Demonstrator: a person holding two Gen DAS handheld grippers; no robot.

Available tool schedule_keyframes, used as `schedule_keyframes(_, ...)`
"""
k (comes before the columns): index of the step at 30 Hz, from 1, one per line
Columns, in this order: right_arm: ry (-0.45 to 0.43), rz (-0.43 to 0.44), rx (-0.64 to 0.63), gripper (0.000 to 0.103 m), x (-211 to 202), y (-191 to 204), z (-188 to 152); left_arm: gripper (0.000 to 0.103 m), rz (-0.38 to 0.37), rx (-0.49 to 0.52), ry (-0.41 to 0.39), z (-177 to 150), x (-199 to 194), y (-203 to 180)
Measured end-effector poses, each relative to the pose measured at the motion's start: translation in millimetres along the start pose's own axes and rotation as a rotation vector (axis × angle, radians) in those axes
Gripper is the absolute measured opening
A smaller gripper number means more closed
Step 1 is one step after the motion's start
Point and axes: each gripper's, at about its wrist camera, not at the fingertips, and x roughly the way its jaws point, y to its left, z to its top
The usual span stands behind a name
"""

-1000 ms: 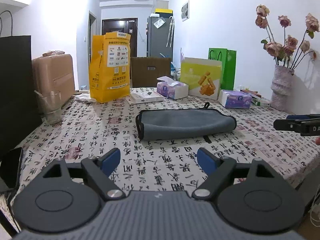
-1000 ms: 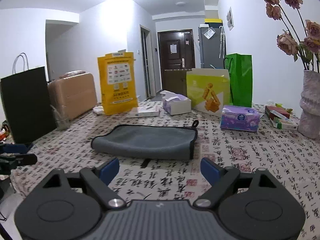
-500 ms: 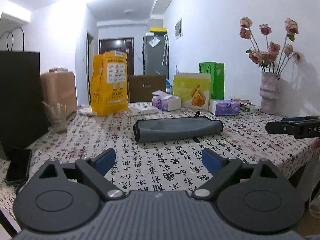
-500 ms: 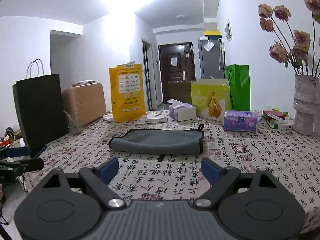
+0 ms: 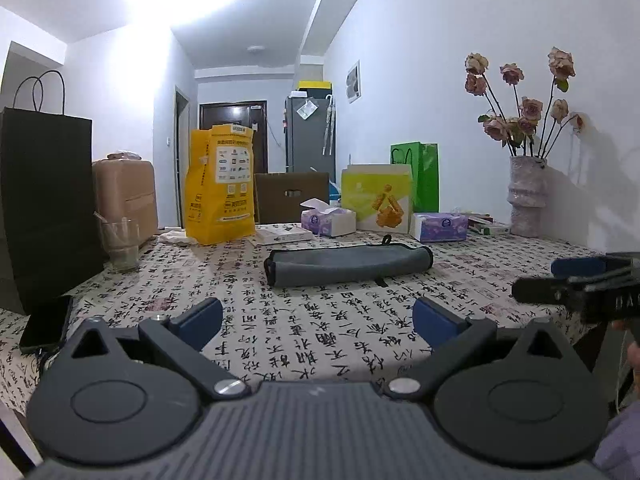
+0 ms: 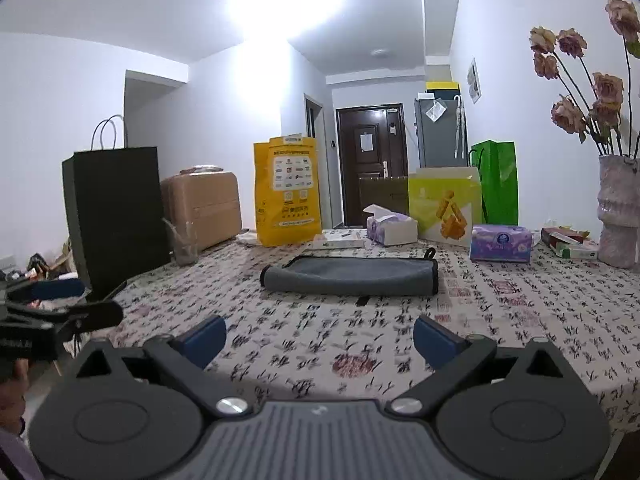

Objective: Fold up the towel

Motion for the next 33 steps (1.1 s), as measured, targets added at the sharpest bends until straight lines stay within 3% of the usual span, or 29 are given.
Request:
schedule_keyframes(4, 0.025, -0.001, 0.028, 0.100, -7.3, 6.1, -10.5, 0.103, 0.076, -0.017, 0.022, -11.4, -7.3, 1.4)
schedule_keyframes(10, 0.021, -0.034, 0.049, 0.102, -25.5, 9.2, -22.8, 0.103, 0.101, -0.030, 0.056, -22.7, -14.8, 5.7)
schedule_keyframes(17, 0.026, -0.016, 0.011, 0.102, -34.6, 20.2, -31.0, 0.103, 0.060, -0.034, 0.064, -26.3, -19.2, -1.8)
schedule_keyframes(33, 0.026, -0.016, 0.010, 0.102, -33.9, 20.5, -29.9, 0.103, 0.060, -0.035, 0.067, -27.3, -18.4, -2.8)
